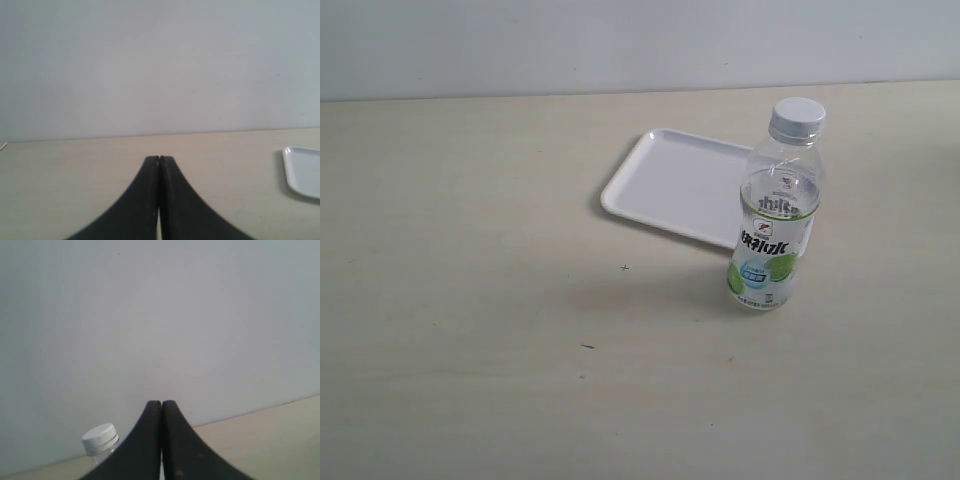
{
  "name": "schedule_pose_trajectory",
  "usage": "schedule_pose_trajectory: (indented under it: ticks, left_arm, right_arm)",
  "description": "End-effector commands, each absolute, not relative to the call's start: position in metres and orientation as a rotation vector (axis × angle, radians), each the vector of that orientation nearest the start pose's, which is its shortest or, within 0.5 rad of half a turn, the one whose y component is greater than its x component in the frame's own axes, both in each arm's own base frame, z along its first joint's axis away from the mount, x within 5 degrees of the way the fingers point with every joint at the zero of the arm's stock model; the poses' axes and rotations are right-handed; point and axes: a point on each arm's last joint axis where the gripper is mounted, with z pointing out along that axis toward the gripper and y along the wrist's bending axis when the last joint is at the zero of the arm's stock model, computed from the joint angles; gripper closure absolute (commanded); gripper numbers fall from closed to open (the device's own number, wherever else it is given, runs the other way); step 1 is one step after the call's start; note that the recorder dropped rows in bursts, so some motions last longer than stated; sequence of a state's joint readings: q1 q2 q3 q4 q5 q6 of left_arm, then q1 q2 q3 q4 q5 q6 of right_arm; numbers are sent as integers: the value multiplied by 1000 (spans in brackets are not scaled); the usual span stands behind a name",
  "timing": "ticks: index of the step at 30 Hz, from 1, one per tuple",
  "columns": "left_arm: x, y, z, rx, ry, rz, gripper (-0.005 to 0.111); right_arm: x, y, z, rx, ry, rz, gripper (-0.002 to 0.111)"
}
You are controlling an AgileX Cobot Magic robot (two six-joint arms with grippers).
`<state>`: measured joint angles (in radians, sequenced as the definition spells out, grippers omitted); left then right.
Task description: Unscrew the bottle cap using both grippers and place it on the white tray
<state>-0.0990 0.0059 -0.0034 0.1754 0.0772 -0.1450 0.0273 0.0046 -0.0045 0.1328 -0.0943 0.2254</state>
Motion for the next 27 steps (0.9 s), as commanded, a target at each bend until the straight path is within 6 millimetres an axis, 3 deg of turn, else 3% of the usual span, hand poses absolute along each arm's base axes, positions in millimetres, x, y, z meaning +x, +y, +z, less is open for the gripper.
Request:
schedule_pose_trajectory:
  ticks: [1,14,19,27]
  left_arm:
    - [56,-4,207,81,1554,-54,107]
    - [56,-4,207,81,1554,-54,107]
    - [56,-4,207,81,1554,-54,107]
    - [56,-4,207,81,1554,-54,107]
  right_arm:
    - [55,0,222,206,1381,268,108]
    - [66,1,214,174,1507,213,108]
    - [85,2,212,142,1570,172,108]
    - [134,2,185,30,1905,39,108]
